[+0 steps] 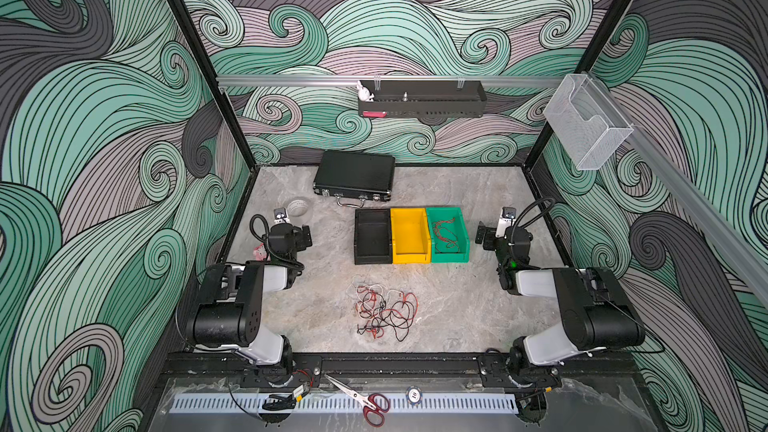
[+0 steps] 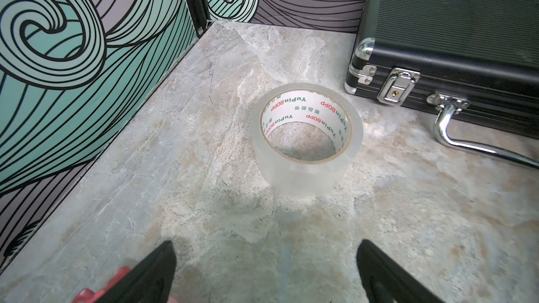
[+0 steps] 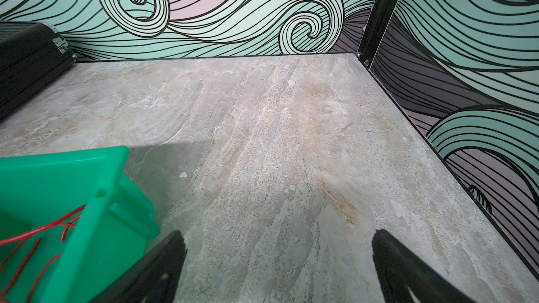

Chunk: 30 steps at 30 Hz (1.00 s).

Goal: Untangle the cables

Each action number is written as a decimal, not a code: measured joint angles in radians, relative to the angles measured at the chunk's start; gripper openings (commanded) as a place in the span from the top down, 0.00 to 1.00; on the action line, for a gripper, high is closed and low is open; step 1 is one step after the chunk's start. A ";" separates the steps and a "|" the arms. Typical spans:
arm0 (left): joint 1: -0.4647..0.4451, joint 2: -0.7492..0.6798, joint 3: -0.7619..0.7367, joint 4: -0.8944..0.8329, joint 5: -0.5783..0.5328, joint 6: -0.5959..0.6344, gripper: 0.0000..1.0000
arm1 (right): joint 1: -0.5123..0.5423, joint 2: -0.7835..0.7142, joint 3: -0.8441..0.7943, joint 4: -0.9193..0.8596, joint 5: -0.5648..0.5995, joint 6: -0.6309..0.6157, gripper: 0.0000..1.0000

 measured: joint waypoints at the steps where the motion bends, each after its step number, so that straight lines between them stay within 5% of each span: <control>1: 0.000 0.000 0.000 0.000 0.000 0.000 0.01 | 0.000 0.000 0.000 0.000 0.000 0.000 0.01; 14: 0.001 -0.007 0.009 -0.038 -0.001 -0.001 0.01 | -0.005 -0.007 0.000 -0.011 -0.007 0.008 0.01; 23: 0.018 -0.135 0.183 -0.319 0.027 -0.011 0.03 | 0.018 -0.225 0.063 -0.268 0.016 0.022 0.01; 30: 0.005 -0.173 0.306 -0.500 0.170 -0.058 0.02 | 0.049 -0.377 0.210 -0.555 -0.089 0.088 0.03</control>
